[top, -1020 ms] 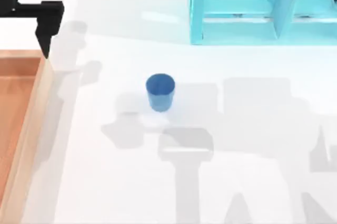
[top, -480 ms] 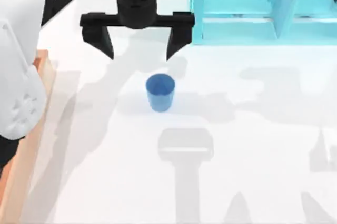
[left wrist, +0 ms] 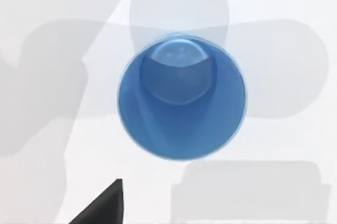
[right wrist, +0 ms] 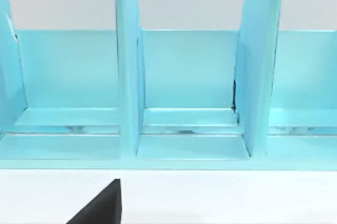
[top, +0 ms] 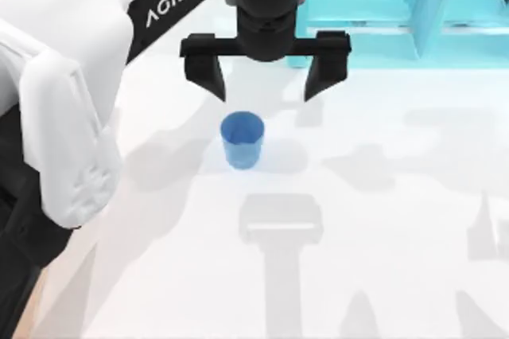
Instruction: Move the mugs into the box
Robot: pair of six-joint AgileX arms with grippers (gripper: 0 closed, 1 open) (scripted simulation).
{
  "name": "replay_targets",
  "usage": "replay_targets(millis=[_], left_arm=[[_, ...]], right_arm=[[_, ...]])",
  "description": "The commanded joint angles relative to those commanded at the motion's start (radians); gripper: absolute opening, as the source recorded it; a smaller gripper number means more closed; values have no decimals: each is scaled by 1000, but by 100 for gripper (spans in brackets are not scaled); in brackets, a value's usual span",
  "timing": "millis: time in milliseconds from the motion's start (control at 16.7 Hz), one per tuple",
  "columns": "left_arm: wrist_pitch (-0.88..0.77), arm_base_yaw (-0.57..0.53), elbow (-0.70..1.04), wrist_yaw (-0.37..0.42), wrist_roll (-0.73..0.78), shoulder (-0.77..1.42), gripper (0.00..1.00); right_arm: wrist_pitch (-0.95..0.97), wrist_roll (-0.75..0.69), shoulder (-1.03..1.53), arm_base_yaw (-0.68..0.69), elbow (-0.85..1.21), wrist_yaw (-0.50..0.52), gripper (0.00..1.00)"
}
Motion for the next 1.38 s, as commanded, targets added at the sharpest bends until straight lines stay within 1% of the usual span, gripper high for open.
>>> replay_targets(millis=[120,240,600,720,1020,1380], left_arm=[[2,3,-6,2,1,-2,100],[39,4,-43,0,4,-2,100],[308,12,-291,1,12,10,100],[366,14,-348,1,14,16,100],[382,14,-363,1,14,18,100],[382,14,-363,1,14,18,55]], right_arm=[[0,0,0,0,0,0,100],[0,0,0,0,0,0,100],[0,0,0,0,0,0,100],[0,0,0,0,0,0,100],[0,0,0,0,0,0,100],[0,0,0,0,0,0,100]])
